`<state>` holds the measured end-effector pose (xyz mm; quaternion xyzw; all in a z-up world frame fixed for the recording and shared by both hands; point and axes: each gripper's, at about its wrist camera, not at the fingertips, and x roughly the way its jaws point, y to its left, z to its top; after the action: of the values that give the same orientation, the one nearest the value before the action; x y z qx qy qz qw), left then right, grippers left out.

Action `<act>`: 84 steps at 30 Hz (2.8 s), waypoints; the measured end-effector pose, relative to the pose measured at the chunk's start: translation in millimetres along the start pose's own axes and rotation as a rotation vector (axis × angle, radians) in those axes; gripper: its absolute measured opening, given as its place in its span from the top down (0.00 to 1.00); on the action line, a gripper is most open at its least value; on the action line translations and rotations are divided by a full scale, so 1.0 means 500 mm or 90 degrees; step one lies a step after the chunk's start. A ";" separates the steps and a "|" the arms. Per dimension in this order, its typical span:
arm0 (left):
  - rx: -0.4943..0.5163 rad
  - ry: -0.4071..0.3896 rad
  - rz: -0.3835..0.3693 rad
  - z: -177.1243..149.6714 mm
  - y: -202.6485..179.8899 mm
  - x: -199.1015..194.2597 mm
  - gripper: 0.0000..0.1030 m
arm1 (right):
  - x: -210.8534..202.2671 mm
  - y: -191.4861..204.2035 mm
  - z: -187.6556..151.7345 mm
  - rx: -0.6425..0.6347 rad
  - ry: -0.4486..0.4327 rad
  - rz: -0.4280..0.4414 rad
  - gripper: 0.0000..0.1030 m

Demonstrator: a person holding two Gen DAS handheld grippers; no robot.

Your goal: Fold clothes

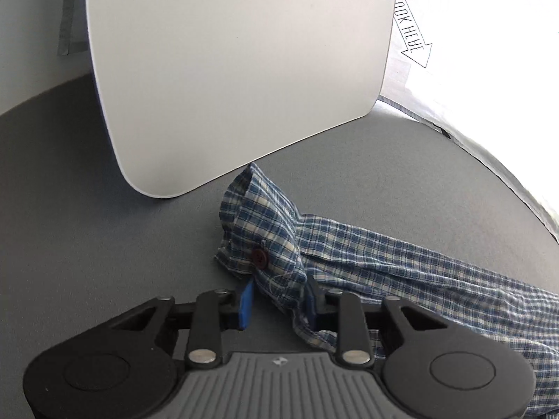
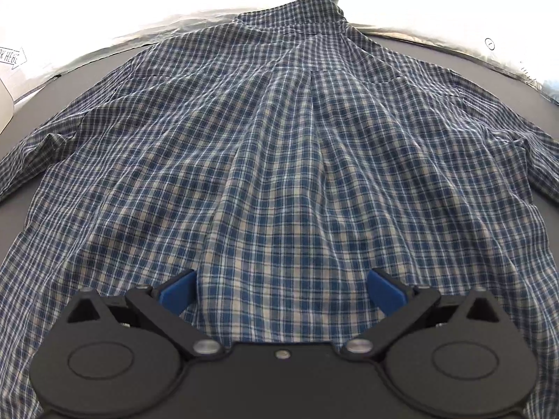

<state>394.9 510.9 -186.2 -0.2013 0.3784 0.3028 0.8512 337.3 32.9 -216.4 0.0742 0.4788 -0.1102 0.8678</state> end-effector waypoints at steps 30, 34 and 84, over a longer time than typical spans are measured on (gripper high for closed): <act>0.334 0.063 -0.300 -0.197 -0.364 -0.258 0.40 | -0.041 -0.130 -0.006 0.225 -0.074 0.257 0.02; 0.267 0.109 -0.217 -0.192 -0.328 -0.211 0.39 | -0.017 -0.127 0.045 0.257 -0.060 0.320 0.08; 0.278 0.188 -0.184 -0.205 -0.391 -0.133 0.05 | 0.070 0.002 0.197 0.275 -0.004 0.401 0.99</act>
<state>436.5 284.5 -177.7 -0.1073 0.5220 0.0577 0.8442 435.8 6.7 -193.7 0.3986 0.3956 0.0633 0.8250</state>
